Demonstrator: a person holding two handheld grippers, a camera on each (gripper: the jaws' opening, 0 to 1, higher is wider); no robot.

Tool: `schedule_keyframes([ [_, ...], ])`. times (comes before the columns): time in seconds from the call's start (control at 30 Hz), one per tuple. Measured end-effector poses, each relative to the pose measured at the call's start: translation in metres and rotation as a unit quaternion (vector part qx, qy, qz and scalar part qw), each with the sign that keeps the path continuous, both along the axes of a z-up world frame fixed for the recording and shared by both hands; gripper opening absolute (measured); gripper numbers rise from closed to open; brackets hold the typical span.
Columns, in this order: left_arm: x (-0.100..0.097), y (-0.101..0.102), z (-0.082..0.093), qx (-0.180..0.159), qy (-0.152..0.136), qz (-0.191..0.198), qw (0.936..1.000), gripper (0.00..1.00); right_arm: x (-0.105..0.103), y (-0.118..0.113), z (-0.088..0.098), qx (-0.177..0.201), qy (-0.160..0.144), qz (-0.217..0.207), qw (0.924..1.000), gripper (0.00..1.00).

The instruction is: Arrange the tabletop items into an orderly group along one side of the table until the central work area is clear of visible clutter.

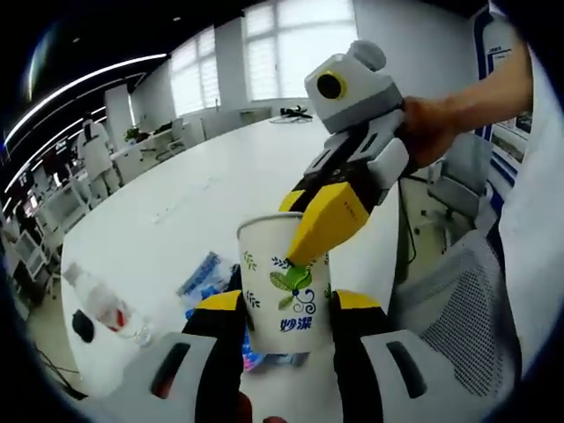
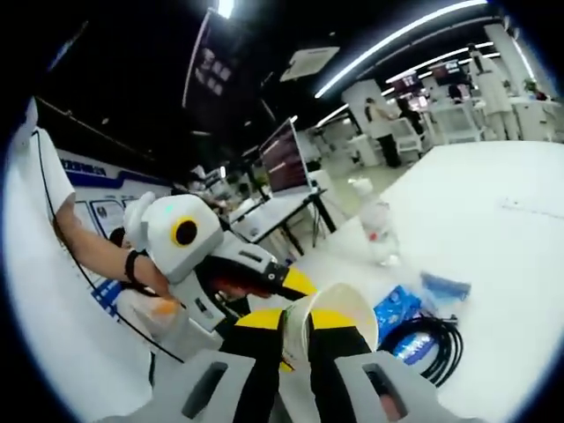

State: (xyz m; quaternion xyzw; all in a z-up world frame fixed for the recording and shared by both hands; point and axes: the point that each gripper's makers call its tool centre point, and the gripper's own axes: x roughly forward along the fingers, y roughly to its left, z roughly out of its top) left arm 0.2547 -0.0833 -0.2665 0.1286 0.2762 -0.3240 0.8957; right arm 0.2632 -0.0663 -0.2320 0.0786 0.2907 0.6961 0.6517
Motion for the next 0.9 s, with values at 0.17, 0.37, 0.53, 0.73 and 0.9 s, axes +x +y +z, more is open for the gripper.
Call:
schedule_keyframes([
  [0.17,-0.002,-0.002,-0.003,0.006,0.005,-0.009,0.9999,0.38,-0.008,0.003,0.0,0.002,0.002,0.014,0.9999,0.01],
  [0.37,-0.004,0.0,-0.007,0.012,0.007,-0.012,0.9998,0.38,-0.007,0.002,-0.005,0.002,0.011,0.011,0.9999,0.0],
  [0.53,-0.002,0.005,-0.014,0.017,0.004,0.0,0.9998,0.38,-0.008,0.005,-0.01,-0.005,0.006,0.005,1.0,0.0],
  [0.73,-0.001,0.018,-0.016,0.027,-0.004,0.027,0.9993,0.38,-0.006,0.008,-0.015,-0.009,0.007,-0.011,0.9999,0.0],
  [0.9,-0.004,0.035,-0.02,0.001,0.004,0.064,0.998,0.39,0.002,0.006,-0.013,-0.005,0.017,-0.03,0.9994,0.0],
])
